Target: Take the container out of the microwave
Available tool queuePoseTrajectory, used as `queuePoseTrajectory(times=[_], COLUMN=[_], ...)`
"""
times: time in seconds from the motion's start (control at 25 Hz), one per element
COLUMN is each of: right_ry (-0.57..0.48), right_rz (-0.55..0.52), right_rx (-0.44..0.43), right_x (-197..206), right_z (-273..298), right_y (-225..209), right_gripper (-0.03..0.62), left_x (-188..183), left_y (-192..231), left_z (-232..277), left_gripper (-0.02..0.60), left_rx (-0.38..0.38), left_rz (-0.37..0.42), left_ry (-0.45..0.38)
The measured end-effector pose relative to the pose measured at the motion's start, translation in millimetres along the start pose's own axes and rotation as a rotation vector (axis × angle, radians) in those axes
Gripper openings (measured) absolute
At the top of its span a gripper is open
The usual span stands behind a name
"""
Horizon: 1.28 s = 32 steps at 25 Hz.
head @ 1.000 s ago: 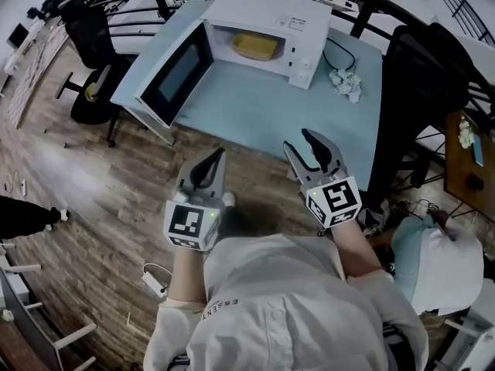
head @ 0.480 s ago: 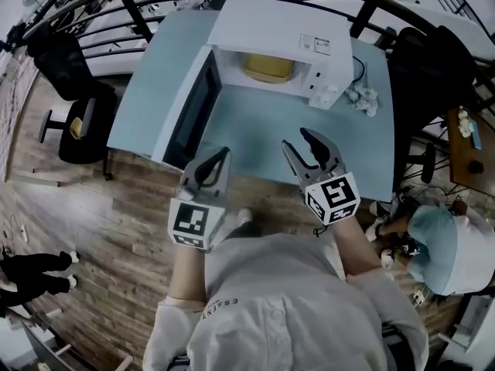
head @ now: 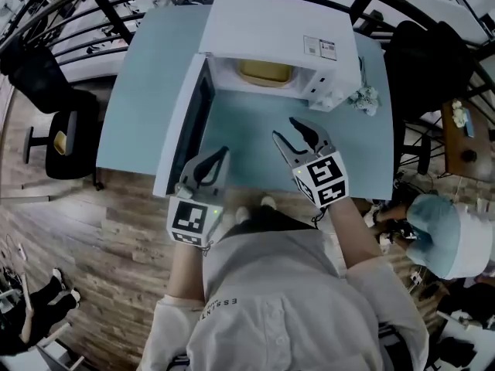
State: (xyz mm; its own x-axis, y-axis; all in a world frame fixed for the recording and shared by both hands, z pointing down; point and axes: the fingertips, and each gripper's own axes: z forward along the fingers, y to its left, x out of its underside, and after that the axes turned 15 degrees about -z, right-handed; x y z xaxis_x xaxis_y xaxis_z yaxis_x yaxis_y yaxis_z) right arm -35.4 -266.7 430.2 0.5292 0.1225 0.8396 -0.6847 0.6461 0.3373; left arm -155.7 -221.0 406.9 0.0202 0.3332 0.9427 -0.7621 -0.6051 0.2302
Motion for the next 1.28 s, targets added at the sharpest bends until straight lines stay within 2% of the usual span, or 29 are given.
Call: queuePoseTrajectory(times=[0.32, 0.6, 0.76, 0.88, 1.08, 1.12, 1.28], right_ry=[0.142, 0.243, 0.291, 0.337, 0.38, 0.392, 0.428], right_rz=[-0.205, -0.378, -0.465, -0.526, -0.609, -0.621, -0.668], right_rx=[-0.135, -0.189, -0.177, -0.215, -0.276, -0.284, -0.265], right_x=[26.1, 48.6, 56.0, 65.0, 78.1, 82.5, 93.5], right_z=[77.1, 139.9, 170.9, 188.7, 207.9, 211.1, 219.9], right_y=[-23.1, -44.5, -58.8, -60.5, -57.4, -57.3, -63.8], right_gripper=[0.184, 0.184, 0.184, 0.184, 0.183, 0.176, 0.082], left_x=[5.5, 14.1, 18.5, 21.4, 25.4, 26.6, 29.5], left_y=[20.2, 35.6, 42.3, 48.0, 57.7, 58.9, 61.1], left_z=[44.9, 73.1, 81.7, 85.6, 89.1, 89.6, 89.7], left_gripper=[-0.006, -0.006, -0.006, -0.006, -0.006, -0.006, -0.006], left_rx=[0.006, -0.003, -0.027, -0.046, -0.056, -0.059, -0.084], left_rz=[-0.013, -0.012, -0.057, -0.074, -0.045, -0.044, -0.083], left_ry=[0.008, 0.038, 0.06, 0.072, 0.077, 0.079, 0.094])
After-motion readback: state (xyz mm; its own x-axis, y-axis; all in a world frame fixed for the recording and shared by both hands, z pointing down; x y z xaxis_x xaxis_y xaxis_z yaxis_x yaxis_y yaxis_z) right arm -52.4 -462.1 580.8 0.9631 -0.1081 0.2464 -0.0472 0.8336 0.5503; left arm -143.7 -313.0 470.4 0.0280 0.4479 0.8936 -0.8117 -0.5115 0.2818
